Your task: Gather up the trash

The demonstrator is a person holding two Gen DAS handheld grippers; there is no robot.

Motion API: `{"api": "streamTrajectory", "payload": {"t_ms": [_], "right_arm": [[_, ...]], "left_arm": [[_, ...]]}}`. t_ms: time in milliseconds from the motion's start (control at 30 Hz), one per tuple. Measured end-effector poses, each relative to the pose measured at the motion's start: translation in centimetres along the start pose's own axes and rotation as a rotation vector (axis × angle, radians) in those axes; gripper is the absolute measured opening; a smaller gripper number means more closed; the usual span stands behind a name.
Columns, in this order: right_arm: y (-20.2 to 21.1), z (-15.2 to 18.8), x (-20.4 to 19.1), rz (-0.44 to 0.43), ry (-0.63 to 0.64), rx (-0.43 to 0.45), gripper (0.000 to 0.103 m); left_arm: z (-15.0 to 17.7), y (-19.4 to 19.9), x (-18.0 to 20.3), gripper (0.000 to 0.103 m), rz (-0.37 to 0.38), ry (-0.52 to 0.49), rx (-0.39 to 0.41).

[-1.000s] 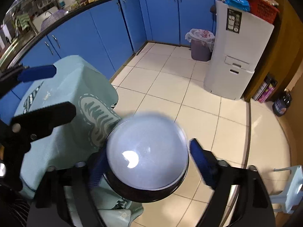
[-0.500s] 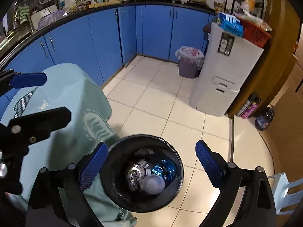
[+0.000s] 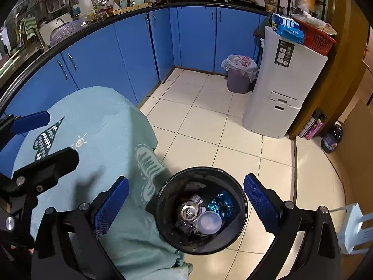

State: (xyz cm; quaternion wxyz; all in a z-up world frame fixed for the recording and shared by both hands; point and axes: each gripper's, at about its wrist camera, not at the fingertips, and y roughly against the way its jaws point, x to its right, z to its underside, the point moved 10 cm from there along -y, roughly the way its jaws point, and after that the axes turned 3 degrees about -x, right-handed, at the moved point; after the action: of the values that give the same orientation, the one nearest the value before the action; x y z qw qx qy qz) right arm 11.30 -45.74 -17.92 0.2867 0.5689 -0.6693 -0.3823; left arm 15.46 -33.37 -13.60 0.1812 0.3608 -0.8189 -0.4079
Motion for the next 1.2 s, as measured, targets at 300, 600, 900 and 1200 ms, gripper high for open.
{"api": "streamTrajectory", "payload": {"t_ms": [300, 600, 900, 1200], "right_arm": [[1.1, 1.4, 1.1, 0.06, -0.014, -0.014, 0.096], [1.9, 2.4, 2.6, 0.075, -0.066, -0.044, 0.096], [2.3, 3.3, 3.7, 0.09, -0.107, -0.077, 0.096], [2.4, 3.2, 3.2, 0.076, -0.095, -0.076, 0.096]], "left_arm": [[0.0, 2.0, 0.3, 0.099, -0.012, 0.015, 0.036], [0.1, 2.5, 1.7, 0.099, 0.075, 0.037, 0.029], [0.2, 2.8, 2.1, 0.1, 0.07, 0.041, 0.035], [0.4, 3.1, 2.3, 0.1, 0.053, 0.029, 0.041]]}}
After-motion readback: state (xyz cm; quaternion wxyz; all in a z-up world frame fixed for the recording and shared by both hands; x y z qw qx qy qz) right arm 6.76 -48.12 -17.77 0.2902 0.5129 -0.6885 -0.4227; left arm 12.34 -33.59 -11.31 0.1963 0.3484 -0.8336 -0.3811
